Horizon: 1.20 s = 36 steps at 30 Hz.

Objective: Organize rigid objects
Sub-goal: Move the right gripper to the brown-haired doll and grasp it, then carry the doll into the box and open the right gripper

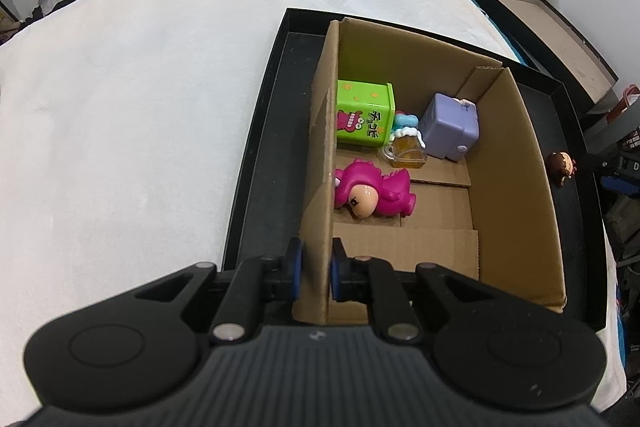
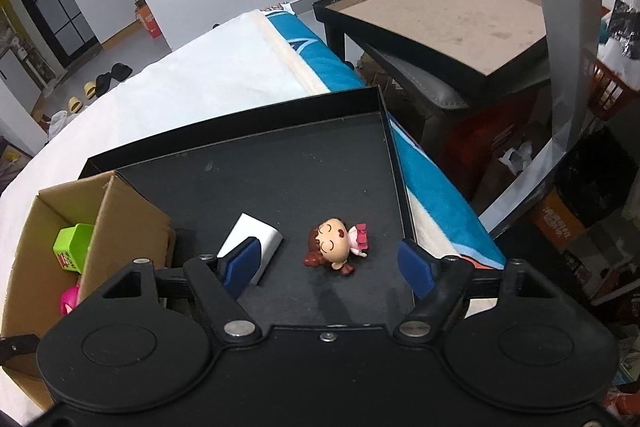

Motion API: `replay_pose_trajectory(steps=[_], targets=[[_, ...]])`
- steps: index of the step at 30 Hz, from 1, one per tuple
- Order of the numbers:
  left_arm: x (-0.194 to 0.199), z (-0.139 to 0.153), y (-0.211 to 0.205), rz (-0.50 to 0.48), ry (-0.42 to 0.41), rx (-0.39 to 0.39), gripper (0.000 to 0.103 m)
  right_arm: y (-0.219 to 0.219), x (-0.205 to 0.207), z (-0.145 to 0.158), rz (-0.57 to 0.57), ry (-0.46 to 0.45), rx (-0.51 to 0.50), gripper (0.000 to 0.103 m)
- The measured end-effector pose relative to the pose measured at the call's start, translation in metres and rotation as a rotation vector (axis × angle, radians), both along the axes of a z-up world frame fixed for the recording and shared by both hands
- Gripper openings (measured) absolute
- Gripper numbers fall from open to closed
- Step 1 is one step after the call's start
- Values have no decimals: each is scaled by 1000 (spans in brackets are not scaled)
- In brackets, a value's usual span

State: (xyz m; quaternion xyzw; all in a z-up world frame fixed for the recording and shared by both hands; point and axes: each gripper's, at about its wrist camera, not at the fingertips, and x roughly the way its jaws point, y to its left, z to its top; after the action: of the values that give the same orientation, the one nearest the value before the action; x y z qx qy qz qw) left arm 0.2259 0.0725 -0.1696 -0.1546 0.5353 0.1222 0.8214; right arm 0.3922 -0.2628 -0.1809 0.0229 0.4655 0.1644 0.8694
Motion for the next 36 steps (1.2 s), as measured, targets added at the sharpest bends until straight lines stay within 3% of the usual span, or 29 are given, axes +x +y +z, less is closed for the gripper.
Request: replay_pose_trajectory(steps=[9,22,23,24,36], targets=[[2,-4,-5,10,8,18,13,-4,19,-17,-16,47,53,58],[3,-4,-5,4,11,20,13,13,26,-40,8,20,-59,58],[3,-5,-4,9,12,20,13,14,25,-41,13,19,-65,54],[4,-5,-4,10,12,22,13,15,24,-42,23,22,-67,43],[2,-4,-4,3,9,12,13,19,2,-37,36,67,-61,42]])
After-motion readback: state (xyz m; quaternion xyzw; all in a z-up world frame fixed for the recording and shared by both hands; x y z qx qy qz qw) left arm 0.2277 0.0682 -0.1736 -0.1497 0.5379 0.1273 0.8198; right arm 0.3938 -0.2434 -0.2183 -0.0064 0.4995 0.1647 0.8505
